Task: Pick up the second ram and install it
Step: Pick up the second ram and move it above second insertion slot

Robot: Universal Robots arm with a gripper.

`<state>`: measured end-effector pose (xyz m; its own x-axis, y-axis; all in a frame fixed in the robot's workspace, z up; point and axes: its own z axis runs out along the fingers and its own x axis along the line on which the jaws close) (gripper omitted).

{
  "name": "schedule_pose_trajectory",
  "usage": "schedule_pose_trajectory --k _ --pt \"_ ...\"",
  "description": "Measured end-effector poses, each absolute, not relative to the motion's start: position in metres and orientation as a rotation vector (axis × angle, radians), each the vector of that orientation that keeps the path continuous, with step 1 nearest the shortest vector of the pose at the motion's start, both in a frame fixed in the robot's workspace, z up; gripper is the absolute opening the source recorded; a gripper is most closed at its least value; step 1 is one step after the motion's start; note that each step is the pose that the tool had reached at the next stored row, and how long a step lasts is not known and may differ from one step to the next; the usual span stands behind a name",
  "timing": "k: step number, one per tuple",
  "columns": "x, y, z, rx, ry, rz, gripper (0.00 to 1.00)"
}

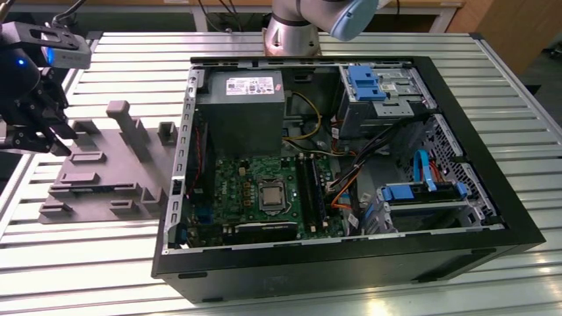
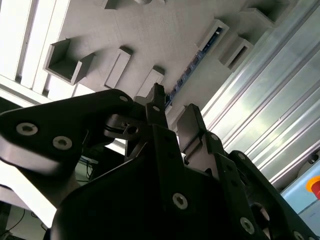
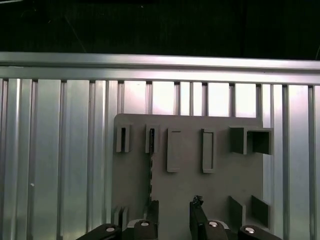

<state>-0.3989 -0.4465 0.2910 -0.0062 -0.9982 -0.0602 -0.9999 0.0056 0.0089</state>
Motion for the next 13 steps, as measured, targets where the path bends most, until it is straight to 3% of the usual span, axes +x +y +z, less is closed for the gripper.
schedule_pose_trajectory --k 13 --pt "-0.4020 -0.4476 0.2856 -2.188 2.201 0.076 0.38"
